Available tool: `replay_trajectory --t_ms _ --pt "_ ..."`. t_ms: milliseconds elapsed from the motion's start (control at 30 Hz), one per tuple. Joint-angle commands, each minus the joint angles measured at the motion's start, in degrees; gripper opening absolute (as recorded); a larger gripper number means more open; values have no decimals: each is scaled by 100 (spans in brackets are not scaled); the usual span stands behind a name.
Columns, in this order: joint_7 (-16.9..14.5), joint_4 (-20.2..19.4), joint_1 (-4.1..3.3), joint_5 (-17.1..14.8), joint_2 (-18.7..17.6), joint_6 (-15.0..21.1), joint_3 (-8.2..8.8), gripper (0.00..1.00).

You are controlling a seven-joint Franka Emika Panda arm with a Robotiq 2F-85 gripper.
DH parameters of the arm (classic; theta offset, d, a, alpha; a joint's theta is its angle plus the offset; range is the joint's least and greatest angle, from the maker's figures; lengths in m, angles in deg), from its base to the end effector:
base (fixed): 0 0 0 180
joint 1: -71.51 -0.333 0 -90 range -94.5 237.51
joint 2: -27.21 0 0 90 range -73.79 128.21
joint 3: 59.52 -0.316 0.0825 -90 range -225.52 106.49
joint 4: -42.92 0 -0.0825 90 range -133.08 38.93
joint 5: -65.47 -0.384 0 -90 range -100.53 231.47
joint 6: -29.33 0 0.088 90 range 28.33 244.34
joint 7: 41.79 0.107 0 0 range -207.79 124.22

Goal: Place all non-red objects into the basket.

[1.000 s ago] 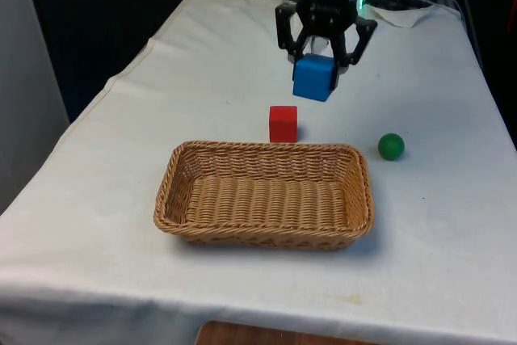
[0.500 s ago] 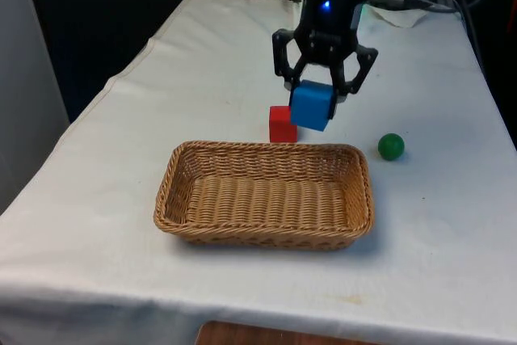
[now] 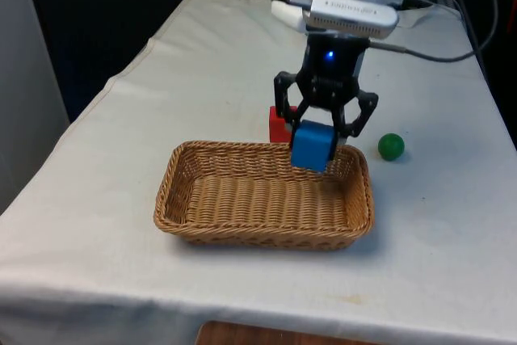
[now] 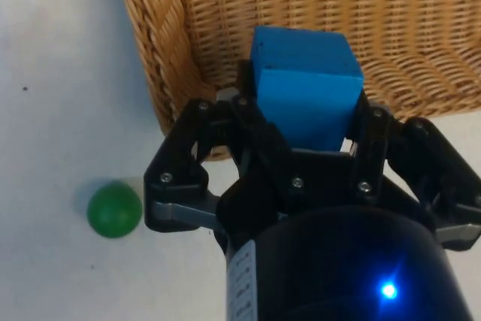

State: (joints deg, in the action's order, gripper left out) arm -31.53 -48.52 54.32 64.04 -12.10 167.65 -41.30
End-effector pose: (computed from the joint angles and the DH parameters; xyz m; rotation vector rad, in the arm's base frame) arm 0.7120 0.0218 0.2618 2.9621 -0.1928 0.2655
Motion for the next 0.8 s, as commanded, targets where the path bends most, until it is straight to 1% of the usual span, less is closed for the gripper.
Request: replay_trajectory --t_ms 0,33,67,233,300,333,367,500,533,567,600,633,667,700,733,767 --pt "-74 29 46 -69 -80 74 -63 3" --pt "-17 6 0 -17 -74 57 0 3" --pt "-92 29 52 -86 -155 132 -69 3" --pt "-138 40 52 -120 -286 258 -74 3" --pt "-172 74 69 -143 -384 321 -92 3" --pt "-80 17 0 -69 -309 286 -6 3" --pt "-183 86 74 -155 -413 344 -97 3" --pt "-264 172 74 -246 -539 390 -92 4" --pt "-286 189 74 -264 -556 390 -86 8" --pt "-298 206 74 -281 -573 390 -86 16" --pt "-235 189 11 -223 -573 372 -6 25" --pt "-315 218 69 -292 -590 395 -80 25" --pt "-327 229 69 -309 -602 395 -80 34" --pt "-338 235 69 -327 -607 395 -74 49" --pt "-350 241 69 -332 -613 395 -74 59" --pt "-361 241 69 -344 -619 401 -74 77"
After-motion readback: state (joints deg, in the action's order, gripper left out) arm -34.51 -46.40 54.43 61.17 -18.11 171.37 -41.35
